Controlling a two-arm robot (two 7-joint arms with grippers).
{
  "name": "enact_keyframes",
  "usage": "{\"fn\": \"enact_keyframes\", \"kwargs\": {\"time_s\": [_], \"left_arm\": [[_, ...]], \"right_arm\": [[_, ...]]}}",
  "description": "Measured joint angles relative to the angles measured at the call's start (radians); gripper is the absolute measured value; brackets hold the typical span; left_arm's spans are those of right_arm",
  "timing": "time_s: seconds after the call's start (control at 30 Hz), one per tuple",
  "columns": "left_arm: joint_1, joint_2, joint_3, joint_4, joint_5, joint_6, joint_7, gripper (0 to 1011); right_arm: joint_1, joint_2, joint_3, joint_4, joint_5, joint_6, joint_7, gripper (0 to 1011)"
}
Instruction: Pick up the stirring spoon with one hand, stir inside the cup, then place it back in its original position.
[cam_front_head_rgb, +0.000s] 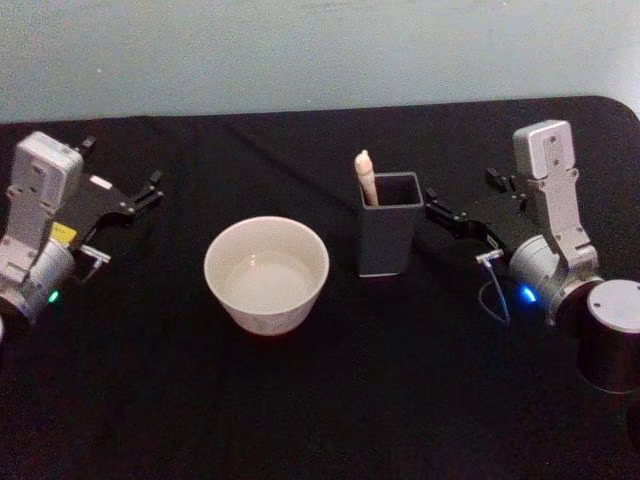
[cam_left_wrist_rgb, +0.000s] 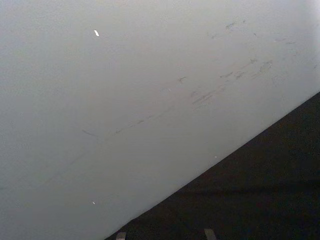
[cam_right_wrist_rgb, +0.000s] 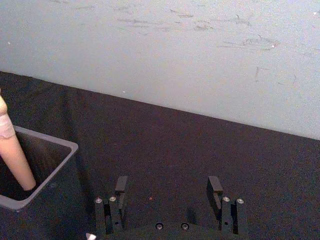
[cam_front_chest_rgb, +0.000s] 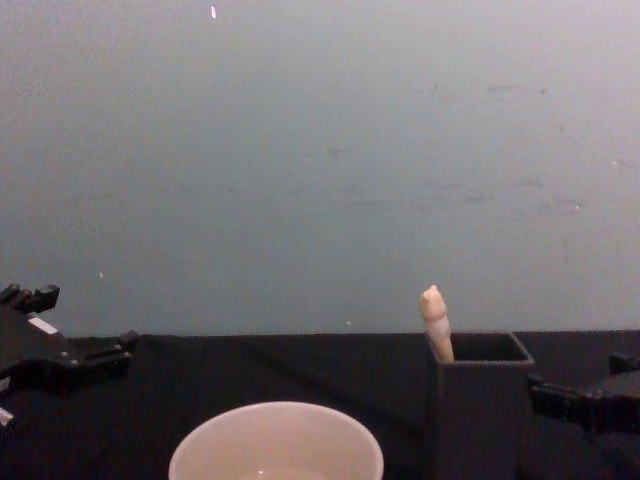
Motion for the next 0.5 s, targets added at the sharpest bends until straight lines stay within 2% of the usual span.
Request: {"fn": "enact_keyframes", "kwargs": {"time_s": [0.5], "left_arm": [[0.0,0.0,0.0,0.0,0.0,0.0,0.0,1001]], "right_arm": [[0.0,0.001,0.001,-0.004,0.005,-0.002,0.002,1000]]}}
